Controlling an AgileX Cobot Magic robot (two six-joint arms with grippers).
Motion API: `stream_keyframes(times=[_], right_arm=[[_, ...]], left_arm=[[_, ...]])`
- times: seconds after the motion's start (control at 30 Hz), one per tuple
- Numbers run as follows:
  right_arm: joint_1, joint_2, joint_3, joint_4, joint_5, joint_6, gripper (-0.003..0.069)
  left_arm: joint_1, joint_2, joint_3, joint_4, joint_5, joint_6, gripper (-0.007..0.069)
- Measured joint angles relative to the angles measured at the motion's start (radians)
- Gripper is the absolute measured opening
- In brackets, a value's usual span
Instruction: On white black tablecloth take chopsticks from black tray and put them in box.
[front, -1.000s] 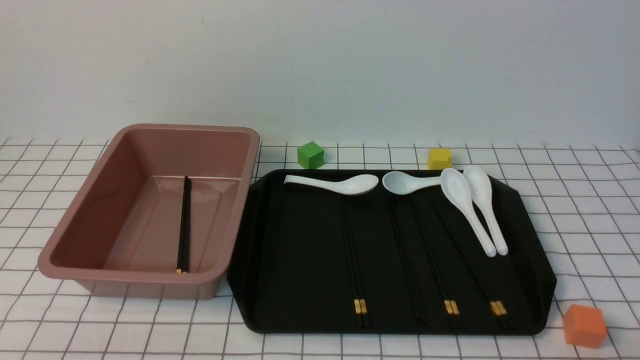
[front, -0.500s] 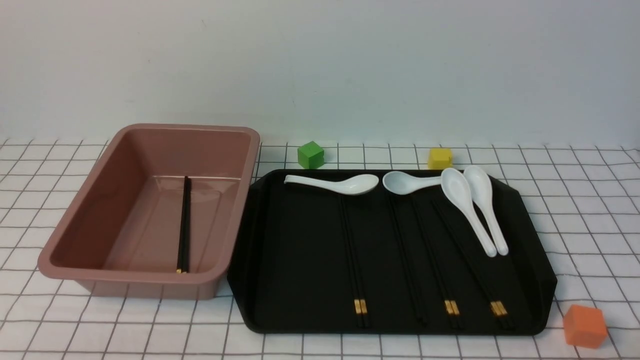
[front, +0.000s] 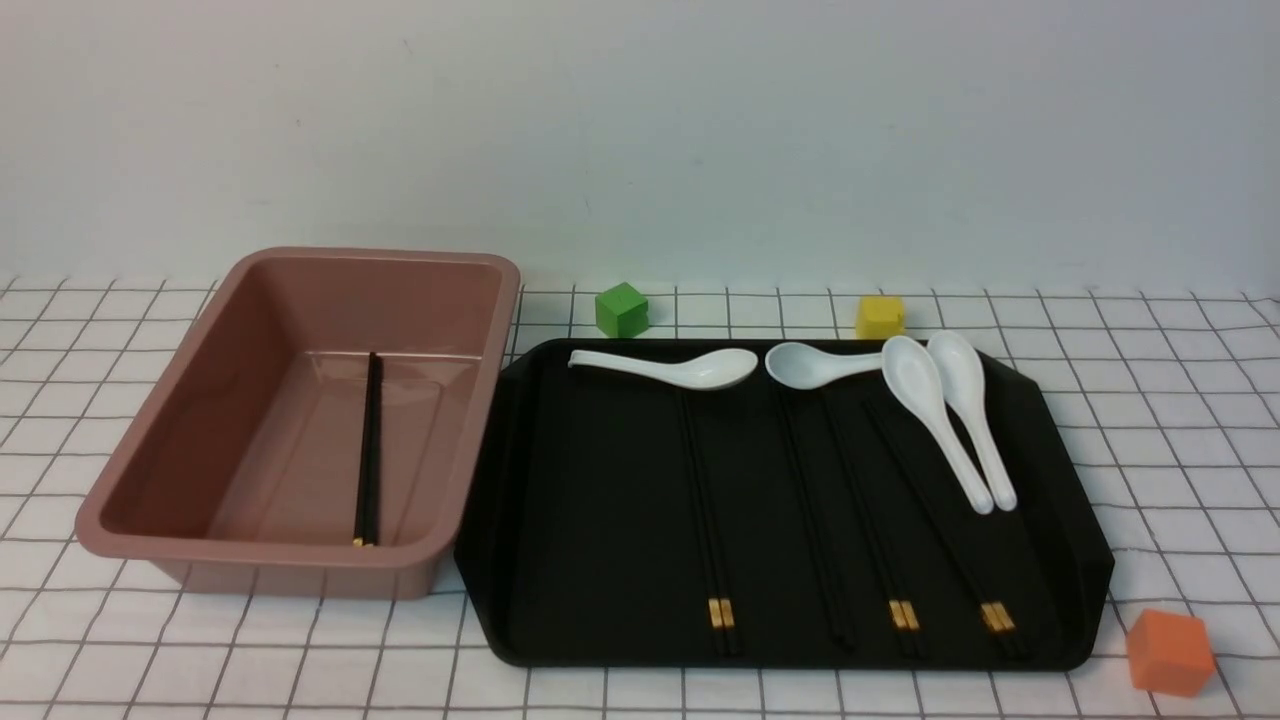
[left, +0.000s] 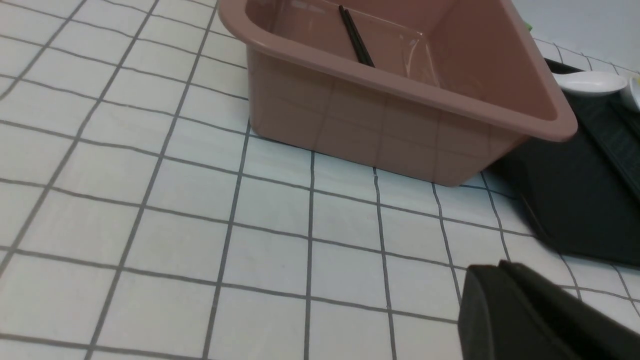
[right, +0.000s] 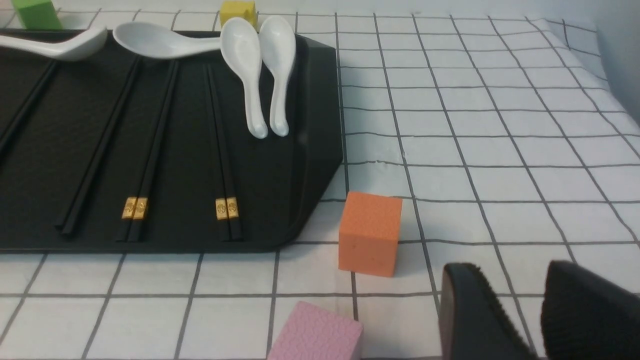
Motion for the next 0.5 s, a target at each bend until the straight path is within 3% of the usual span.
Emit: stream_keyframes(times=[0.5], right_arm=[[0.000, 0.000, 0.000, 0.000, 0.000, 0.000, 0.0240]], left_arm=[[0.000, 0.000, 0.000, 0.000, 0.000, 0.000, 0.0032]])
